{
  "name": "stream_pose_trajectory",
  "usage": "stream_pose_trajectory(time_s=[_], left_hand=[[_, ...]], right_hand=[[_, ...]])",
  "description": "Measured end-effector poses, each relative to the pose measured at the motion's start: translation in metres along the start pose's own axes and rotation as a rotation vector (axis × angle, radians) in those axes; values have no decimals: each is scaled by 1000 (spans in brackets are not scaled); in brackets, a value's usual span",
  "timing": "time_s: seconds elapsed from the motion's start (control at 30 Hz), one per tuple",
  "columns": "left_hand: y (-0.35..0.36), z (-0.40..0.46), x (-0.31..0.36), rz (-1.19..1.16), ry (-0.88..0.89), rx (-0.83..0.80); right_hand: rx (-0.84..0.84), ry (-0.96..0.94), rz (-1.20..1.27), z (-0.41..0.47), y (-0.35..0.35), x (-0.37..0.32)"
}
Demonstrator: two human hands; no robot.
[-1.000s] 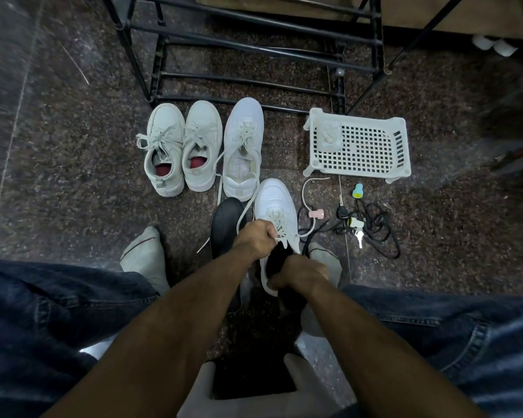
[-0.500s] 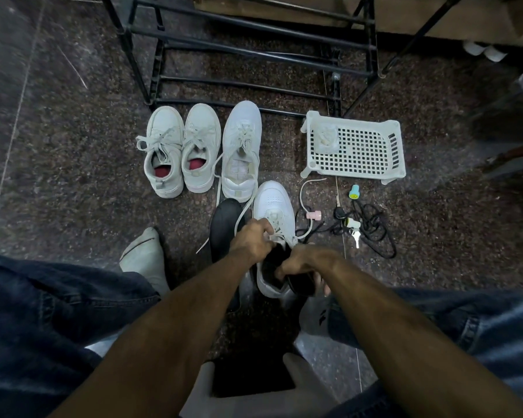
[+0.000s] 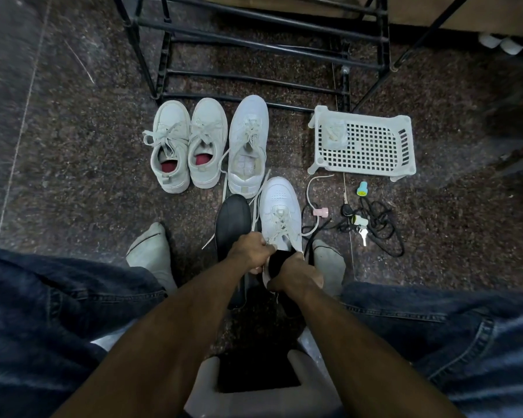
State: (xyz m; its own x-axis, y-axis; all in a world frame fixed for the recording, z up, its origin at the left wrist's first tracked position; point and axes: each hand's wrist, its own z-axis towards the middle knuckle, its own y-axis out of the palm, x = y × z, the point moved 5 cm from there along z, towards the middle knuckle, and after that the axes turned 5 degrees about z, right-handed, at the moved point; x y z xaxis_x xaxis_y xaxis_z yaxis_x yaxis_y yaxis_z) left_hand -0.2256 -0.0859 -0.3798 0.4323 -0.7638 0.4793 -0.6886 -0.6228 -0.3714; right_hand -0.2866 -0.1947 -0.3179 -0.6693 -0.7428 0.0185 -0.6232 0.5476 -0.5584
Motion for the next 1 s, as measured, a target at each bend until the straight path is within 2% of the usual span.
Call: stream_pose_trajectory(time_s=[0.17,0.33,0.5,0.63,0.8,0.87,1.0], left_hand=[[1,1,6,14,-67,46],[3,-1,14,-71,-120,50],[-5,-5,19,-12,-40,155],[-7,-3,14,-89,-38,148],[-6,0,9,-256,-100,83],[-7,1,9,-274,-118,77],[-5,6,9,-214,-177,141]], right_hand=[[-128,-85,75,9,-19,-8],[-181,-177,-92,-2,-47,-11],[-116,-138,-110,1,-41,-5],[-22,-75,-127,6,-23,3],[122,-9,-27,12,2,-1],[114,-12,-33,16,1,-3],[-43,-3,79,22,-6,-11]])
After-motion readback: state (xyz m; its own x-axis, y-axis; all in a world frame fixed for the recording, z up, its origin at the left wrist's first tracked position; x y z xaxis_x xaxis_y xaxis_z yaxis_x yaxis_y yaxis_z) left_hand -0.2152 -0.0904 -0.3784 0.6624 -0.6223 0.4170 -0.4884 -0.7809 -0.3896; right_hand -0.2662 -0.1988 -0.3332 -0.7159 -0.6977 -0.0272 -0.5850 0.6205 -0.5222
